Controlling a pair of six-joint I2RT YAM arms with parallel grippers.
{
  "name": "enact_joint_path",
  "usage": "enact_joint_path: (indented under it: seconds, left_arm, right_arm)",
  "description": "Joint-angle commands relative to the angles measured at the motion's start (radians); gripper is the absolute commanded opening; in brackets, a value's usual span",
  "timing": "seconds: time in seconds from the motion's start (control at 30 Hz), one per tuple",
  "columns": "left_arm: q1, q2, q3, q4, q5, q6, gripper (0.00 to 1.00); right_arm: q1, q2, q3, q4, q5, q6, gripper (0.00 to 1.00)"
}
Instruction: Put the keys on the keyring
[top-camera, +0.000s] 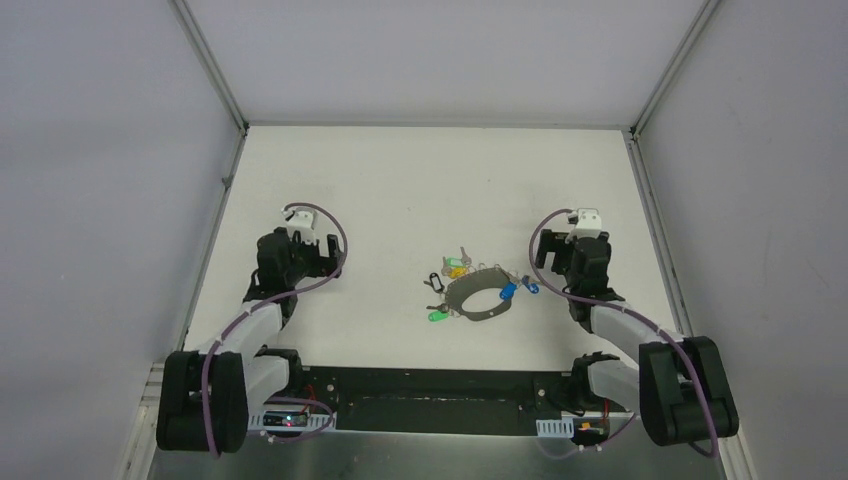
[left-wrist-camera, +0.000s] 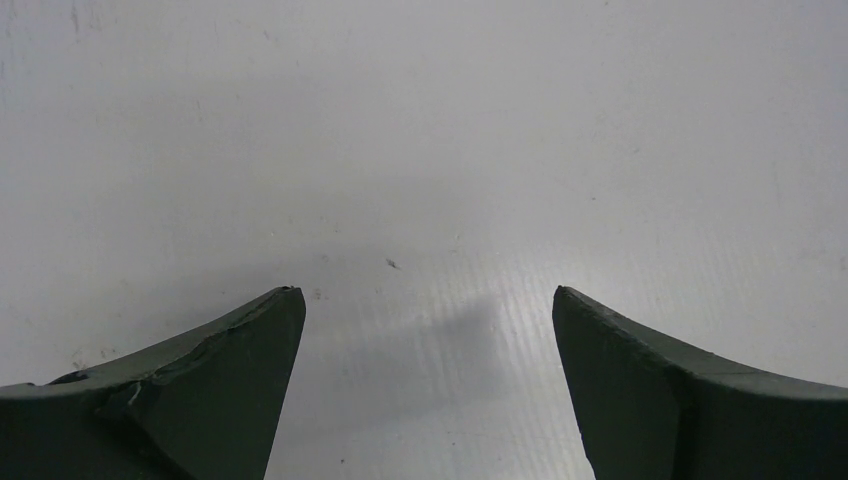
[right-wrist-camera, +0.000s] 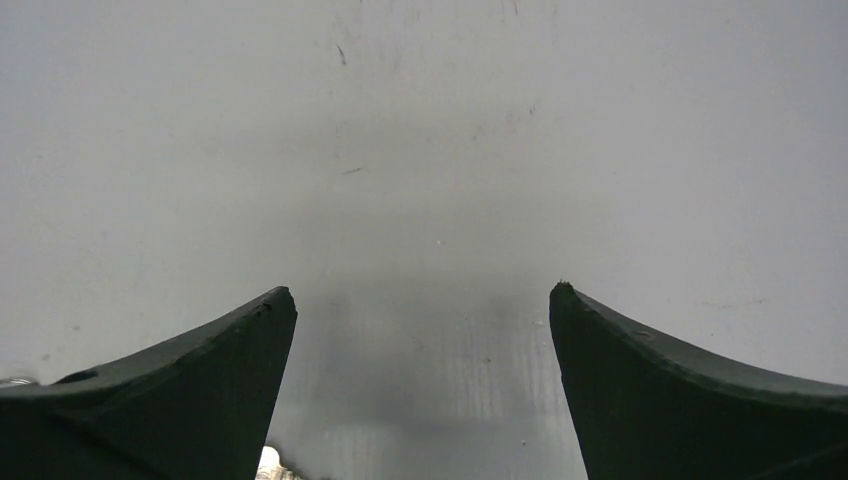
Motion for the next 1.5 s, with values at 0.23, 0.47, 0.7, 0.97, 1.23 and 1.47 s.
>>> enact_joint_path:
  seconds: [0.23,0.47,0.7,0.97,1.23,1.47]
  left_arm:
    - [0.005,0.327,-0.067,0.685,-0.068,0.078,0.99]
    - [0.005,0.494,-0.006,0.702,-0.011,0.108,0.99]
    - [0.005,0.501,0.051,0.611,0.037,0.127,0.99]
    - [0.005,0.5,0.055,0.598,0.038,0.127,0.99]
    - [0.005,0.501,0.056,0.602,0.038,0.126,0.99]
    - [0.005,0.501,0.055,0.602,0.038,0.126,0.99]
  right_arm:
    - [-0.016,0.2,-0.054,0.469,0.052,-0.107,1.0]
    - [-0.041,0.426,-0.041,0.661,-0.015,-0.109,1.0]
    - [-0.126,0.433,0.067,0.469,-0.085,-0.039,1.0]
    - [-0.126,0.431,0.068,0.466,-0.087,-0.039,1.0]
    - [-0.126,0.431,0.071,0.461,-0.089,-0.039,1.0]
    - [-0.15,0.433,0.082,0.439,-0.131,-0.033,1.0]
